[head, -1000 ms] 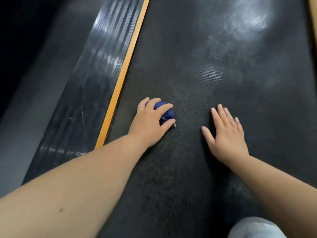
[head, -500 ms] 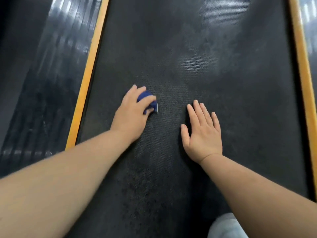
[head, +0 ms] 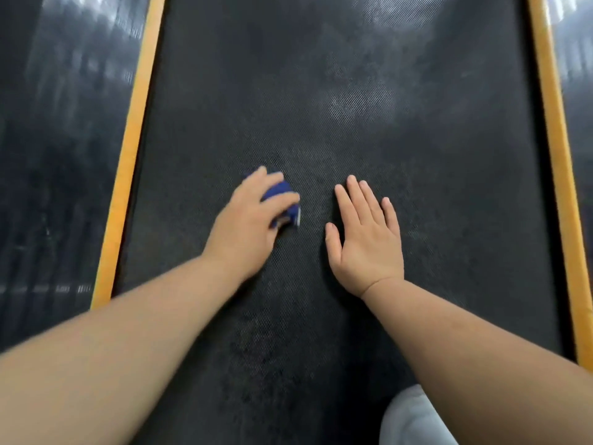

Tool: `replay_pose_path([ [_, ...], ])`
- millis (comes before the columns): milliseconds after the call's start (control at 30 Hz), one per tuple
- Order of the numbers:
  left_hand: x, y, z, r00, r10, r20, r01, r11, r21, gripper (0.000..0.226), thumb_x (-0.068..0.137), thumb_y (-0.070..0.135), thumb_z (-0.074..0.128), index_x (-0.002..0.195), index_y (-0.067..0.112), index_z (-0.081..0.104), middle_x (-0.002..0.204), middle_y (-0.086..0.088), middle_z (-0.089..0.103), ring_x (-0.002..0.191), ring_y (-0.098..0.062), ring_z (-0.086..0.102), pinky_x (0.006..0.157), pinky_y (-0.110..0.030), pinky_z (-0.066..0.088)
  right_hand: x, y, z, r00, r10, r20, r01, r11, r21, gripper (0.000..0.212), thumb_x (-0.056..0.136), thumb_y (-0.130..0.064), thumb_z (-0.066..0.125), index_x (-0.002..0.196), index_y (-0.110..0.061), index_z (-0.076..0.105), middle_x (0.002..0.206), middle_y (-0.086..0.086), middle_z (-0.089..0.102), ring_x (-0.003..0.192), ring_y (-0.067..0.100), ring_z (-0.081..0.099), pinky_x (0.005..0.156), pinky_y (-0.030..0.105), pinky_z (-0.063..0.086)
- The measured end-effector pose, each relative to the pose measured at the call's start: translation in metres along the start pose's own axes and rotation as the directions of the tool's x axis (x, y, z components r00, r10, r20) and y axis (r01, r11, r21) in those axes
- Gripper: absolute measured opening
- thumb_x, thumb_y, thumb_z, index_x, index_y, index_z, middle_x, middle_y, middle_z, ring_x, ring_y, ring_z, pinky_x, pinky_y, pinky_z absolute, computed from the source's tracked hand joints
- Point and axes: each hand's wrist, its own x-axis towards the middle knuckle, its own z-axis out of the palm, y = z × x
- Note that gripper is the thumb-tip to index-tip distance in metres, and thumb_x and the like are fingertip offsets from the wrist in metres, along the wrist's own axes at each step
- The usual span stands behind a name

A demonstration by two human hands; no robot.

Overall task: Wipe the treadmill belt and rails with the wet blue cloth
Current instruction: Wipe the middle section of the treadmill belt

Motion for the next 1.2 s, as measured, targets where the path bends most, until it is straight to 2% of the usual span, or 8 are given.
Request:
replay_pose_path([
  [167, -0.052, 0.013, -0.004, 0.951, 0.216, 0.221, -0.216, 0.976, -0.026, 0.051, 0.066, -0.003, 0.080, 0.112, 0.016, 0.070, 0.130, -0.016, 0.057, 0.126, -0.041, 0.046, 0.104, -0.059, 0.028, 0.001, 0.000, -0.001, 1.000, 0.003, -0.010, -0.003, 1.000, 0.019, 0.062, 0.091, -0.042, 0.025, 0.149, -0.020, 0.027, 0.158, -0.002, 0.017, 0.146, 0.013, 0.011, 0.119, 0.040, 0.006],
  [333, 0.069, -0.001, -0.011, 0.980, -0.198, 0.036, 0.196, 0.980, 0.036, 0.042, 0.094, 0.010, 0.052, 0.133, 0.026, 0.054, 0.155, -0.003, 0.027, 0.145, -0.028, 0.012, 0.116, -0.040, 0.018, 0.001, 0.000, -0.003, 0.999, -0.027, 0.024, 0.026, 0.999, 0.040, 0.064, 0.090, -0.044, 0.019, 0.150, -0.021, 0.023, 0.159, -0.003, 0.013, 0.146, 0.012, 0.006, 0.119, 0.039, 0.003],
  [433, 0.085, 0.001, -0.006, 0.979, -0.204, -0.019, 0.203, 0.979, -0.013, 0.042, 0.095, 0.010, 0.049, 0.132, 0.028, 0.054, 0.154, 0.001, 0.028, 0.145, -0.023, 0.013, 0.112, -0.033, 0.020, -0.002, 0.011, -0.009, 0.999, -0.028, 0.037, 0.026, 0.998, 0.059, 0.063, 0.090, -0.046, 0.017, 0.149, -0.024, 0.024, 0.159, -0.005, 0.012, 0.146, 0.010, 0.004, 0.119, 0.039, -0.003],
  [633, -0.035, 0.020, -0.002, 0.988, 0.069, 0.138, -0.067, 0.998, -0.019, 0.048, 0.069, -0.001, 0.078, 0.113, 0.018, 0.070, 0.134, -0.012, 0.054, 0.129, -0.037, 0.045, 0.105, -0.046, 0.032, -0.022, 0.037, -0.011, 0.991, 0.130, 0.005, -0.130, 0.992, -0.004, 0.061, 0.091, -0.047, 0.022, 0.149, -0.027, 0.024, 0.159, -0.007, 0.013, 0.147, 0.013, 0.005, 0.119, 0.044, 0.001],
  [733, -0.018, 0.015, -0.007, 0.956, 0.204, 0.209, -0.220, 0.974, 0.058, 0.055, 0.062, -0.002, 0.083, 0.112, 0.016, 0.070, 0.127, -0.017, 0.059, 0.121, -0.043, 0.051, 0.100, -0.055, 0.031, -0.020, 0.036, -0.011, 0.990, 0.140, 0.004, -0.140, 0.990, -0.009, 0.060, 0.090, -0.046, 0.026, 0.147, -0.027, 0.028, 0.158, -0.006, 0.017, 0.146, 0.014, 0.010, 0.119, 0.045, 0.004],
  [933, 0.102, 0.029, 0.001, 0.976, -0.217, -0.029, 0.217, 0.976, 0.017, 0.041, 0.096, 0.027, 0.052, 0.137, 0.032, 0.048, 0.155, -0.001, 0.027, 0.144, -0.023, 0.014, 0.112, -0.035, 0.022, -0.019, 0.037, -0.010, 0.990, 0.139, 0.000, -0.139, 0.990, 0.001, 0.058, 0.090, -0.045, 0.030, 0.146, -0.029, 0.029, 0.158, -0.008, 0.018, 0.146, 0.013, 0.010, 0.119, 0.044, 0.005],
  [1067, 0.042, 0.037, 0.007, 0.995, 0.036, 0.094, -0.040, 0.998, 0.046, 0.048, 0.072, 0.008, 0.078, 0.117, 0.019, 0.067, 0.135, -0.014, 0.053, 0.129, -0.035, 0.045, 0.103, -0.045, 0.039, -0.019, 0.039, -0.012, 0.990, 0.139, 0.009, -0.139, 0.990, 0.006, 0.058, 0.090, -0.043, 0.031, 0.146, -0.028, 0.031, 0.157, -0.007, 0.019, 0.146, 0.014, 0.012, 0.118, 0.045, 0.007],
  [1200, -0.017, 0.031, 0.003, 0.908, 0.291, 0.300, -0.300, 0.954, -0.016, 0.060, 0.057, 0.004, 0.087, 0.113, 0.018, 0.069, 0.127, -0.015, 0.059, 0.121, -0.035, 0.052, 0.097, -0.053, 0.043, -0.019, 0.037, -0.013, 0.990, 0.141, 0.008, -0.141, 0.990, 0.016, 0.059, 0.090, -0.042, 0.031, 0.146, -0.026, 0.033, 0.157, -0.006, 0.021, 0.146, 0.015, 0.013, 0.118, 0.044, 0.005],
])
